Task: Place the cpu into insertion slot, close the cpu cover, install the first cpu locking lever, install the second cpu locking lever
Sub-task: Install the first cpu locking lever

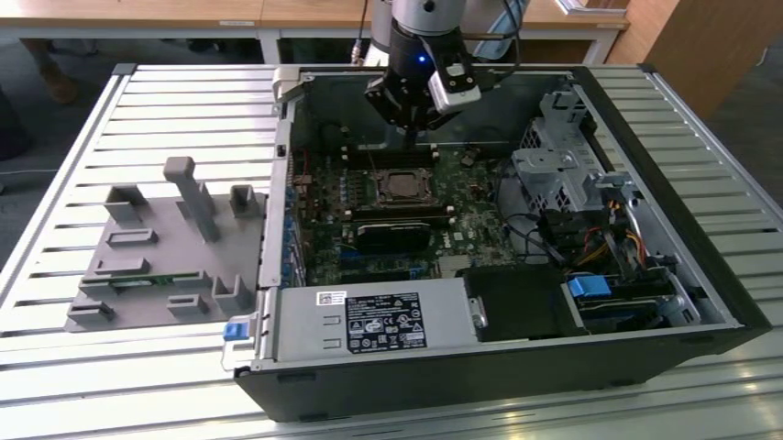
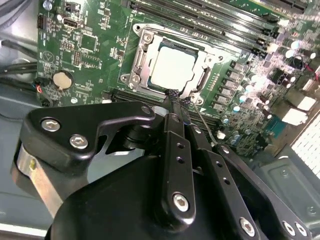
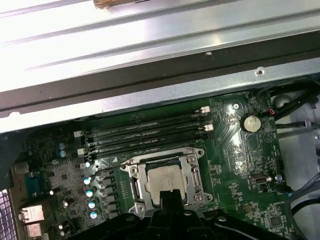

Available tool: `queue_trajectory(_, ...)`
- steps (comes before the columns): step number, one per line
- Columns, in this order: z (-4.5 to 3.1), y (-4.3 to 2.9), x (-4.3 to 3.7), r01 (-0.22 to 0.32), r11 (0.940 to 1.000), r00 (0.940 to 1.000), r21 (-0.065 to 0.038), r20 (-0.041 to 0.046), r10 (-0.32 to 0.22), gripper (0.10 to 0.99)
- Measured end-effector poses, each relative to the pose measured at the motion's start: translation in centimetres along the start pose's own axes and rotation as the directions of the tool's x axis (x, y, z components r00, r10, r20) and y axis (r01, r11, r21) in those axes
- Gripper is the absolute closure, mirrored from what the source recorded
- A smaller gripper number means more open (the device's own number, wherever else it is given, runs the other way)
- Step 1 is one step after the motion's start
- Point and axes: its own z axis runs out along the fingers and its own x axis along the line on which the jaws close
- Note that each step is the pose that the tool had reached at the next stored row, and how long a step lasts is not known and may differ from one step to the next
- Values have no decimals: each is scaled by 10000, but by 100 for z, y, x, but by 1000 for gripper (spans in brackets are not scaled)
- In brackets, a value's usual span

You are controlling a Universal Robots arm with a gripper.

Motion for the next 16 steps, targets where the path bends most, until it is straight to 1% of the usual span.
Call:
queue_trajectory(6, 0, 0, 0, 567, 9984, 9984, -5, -11, -567, 969)
queue_trajectory(8, 0, 0, 0, 691, 9976, 9976, -66, -13, -691, 969)
queue_trajectory(10, 0, -1, 1, 773, 9969, 9970, -161, -14, -773, 969)
queue_trajectory(13, 0, -3, 3, 906, 9955, 9959, -274, -14, -907, 969)
queue_trajectory(14, 0, -8, 12, 921, 9953, 9957, -304, 3, -921, 969)
queue_trajectory(16, 2, -22, 58, 924, 9952, 9957, -334, 74, -922, 969)
